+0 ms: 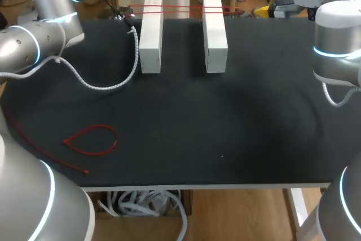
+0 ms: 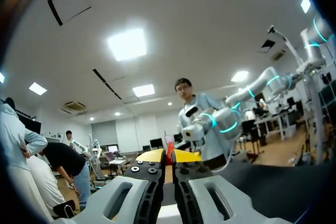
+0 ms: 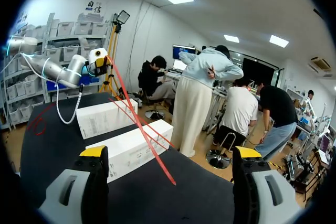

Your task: Grab the tape and strap the tape.

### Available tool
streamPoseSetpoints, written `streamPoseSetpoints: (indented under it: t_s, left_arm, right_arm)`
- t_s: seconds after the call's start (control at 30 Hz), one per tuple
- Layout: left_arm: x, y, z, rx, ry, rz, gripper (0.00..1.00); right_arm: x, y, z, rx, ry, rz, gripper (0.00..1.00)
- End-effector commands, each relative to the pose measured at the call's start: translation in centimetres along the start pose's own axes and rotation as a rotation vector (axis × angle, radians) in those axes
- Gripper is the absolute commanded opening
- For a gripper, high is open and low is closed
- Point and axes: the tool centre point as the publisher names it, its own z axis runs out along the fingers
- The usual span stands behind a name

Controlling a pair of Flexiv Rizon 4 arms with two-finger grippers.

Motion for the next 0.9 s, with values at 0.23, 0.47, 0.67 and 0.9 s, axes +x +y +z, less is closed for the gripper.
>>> streamPoseSetpoints:
  t_s: [0.23, 0.47, 0.67, 0.9]
  left_arm:
    - [0.52, -1.34, 1.06, -0.025, -0.030, -0.049, 0.00]
    - [0.63, -1.40, 1.03, -0.048, -0.035, -0.077, 0.00]
    - [0.63, -1.40, 1.03, -0.048, -0.035, -0.077, 0.00]
    - [0.63, -1.40, 1.03, -0.048, -0.035, -0.077, 0.00]
  right_arm:
    - [0.07, -0.22, 0.02, -0.011, -0.002, -0.001, 1.00]
    - [0.07, -0.22, 0.02, -0.011, -0.002, -0.001, 1.00]
    - [0.07, -0.22, 0.02, -0.011, -0.002, -0.001, 1.00]
    - [0.07, -0.22, 0.02, -0.011, -0.002, -0.001, 1.00]
